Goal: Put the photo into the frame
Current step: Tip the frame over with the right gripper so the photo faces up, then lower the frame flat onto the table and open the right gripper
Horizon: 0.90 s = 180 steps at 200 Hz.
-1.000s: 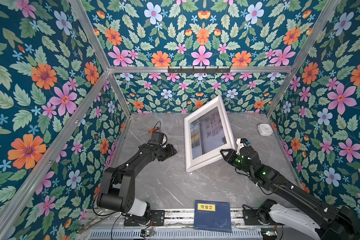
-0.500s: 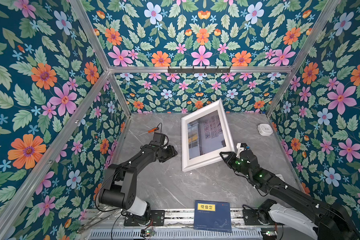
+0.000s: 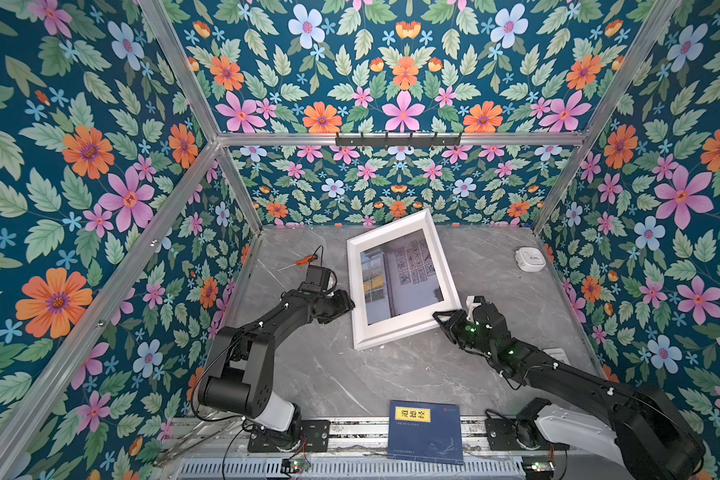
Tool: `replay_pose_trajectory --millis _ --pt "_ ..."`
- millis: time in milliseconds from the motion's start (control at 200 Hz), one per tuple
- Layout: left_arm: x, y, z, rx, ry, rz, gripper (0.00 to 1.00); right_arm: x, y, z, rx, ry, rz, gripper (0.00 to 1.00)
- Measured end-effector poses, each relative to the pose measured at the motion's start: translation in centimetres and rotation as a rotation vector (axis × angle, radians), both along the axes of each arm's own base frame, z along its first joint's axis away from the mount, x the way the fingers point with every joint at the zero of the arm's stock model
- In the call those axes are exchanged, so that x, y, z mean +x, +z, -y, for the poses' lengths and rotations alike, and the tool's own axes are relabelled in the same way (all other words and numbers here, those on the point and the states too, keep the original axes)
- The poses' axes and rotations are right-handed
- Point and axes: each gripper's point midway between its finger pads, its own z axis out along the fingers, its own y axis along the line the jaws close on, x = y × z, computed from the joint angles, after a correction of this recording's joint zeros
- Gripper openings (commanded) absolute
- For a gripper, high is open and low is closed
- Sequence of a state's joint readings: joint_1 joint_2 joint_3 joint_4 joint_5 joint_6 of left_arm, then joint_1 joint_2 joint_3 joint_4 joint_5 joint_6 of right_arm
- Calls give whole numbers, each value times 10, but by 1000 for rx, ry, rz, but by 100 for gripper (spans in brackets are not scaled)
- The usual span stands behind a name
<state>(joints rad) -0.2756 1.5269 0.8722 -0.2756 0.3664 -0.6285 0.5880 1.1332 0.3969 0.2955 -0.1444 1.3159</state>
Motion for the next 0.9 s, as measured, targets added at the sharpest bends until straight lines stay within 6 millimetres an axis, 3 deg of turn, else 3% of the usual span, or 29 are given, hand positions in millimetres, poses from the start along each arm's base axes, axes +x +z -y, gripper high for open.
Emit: replay_pose_trajectory --millis 435,900 --pt "3 1 0 7 0 2 63 -27 -45 0 95 -34 -238 0" --pt "-13 -13 -14 69 23 -41 63 -36 -70 5 80 -69 -328 0"
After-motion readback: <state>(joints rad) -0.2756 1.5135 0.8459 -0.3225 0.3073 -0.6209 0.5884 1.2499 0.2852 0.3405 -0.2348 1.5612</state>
